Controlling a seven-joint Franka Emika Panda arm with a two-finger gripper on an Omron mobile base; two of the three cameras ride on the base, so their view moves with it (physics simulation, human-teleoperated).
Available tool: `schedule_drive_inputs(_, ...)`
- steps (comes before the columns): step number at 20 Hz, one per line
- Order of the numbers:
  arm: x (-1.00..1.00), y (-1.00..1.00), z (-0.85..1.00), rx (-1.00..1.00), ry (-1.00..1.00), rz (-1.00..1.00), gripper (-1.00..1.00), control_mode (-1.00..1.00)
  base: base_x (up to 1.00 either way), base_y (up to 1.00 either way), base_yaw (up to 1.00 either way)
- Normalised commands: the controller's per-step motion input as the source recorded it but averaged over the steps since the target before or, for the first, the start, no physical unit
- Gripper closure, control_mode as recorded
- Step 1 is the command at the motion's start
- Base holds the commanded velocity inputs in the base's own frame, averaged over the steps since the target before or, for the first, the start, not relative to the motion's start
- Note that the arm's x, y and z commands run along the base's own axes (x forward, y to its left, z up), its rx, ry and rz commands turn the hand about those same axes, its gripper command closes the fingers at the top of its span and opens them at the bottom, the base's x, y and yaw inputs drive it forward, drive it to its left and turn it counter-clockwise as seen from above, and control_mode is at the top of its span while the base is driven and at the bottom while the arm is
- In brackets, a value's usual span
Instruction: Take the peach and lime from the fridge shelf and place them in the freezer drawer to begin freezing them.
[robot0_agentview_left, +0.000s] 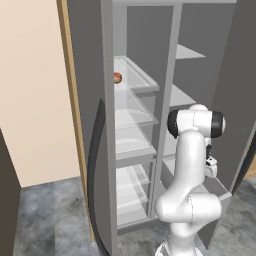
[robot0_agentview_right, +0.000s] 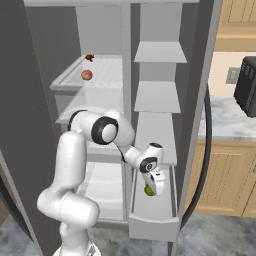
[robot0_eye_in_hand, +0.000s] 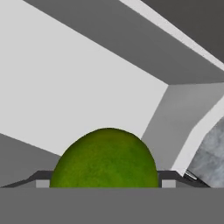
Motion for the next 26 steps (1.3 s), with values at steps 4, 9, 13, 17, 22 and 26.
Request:
schedule_drive_inputs(4, 0.31, -0.05, -0.66, 0.00, 0.00, -0.01, 1.00, -1.00, 0.00, 0.00, 0.00)
schedule_drive_inputs(9, 0.23, -0.19, -0.57, 0.00, 0.00, 0.00, 1.00, -1.00, 0.00, 0.00, 0.00)
schedule_drive_inputs(13, 0.15, -0.32, -0.62, 0.00, 0.00, 0.00, 1.00, -1.00, 0.00, 0.00, 0.00)
schedule_drive_inputs(17, 0.15, -0.24, -0.67, -0.01, 0.00, 0.00, 1.00, -1.00, 0.00, 0.00, 0.00)
schedule_drive_inputs(22, 0.28, -0.22, -0.55, 0.00, 0.00, 0.00, 1.00, -1.00, 0.00, 0.00, 0.00)
schedule_drive_inputs(26, 0.11, -0.05, -0.05, 0.00, 0.00, 0.00, -1.00, -1.00, 0.00, 0.00, 0.00)
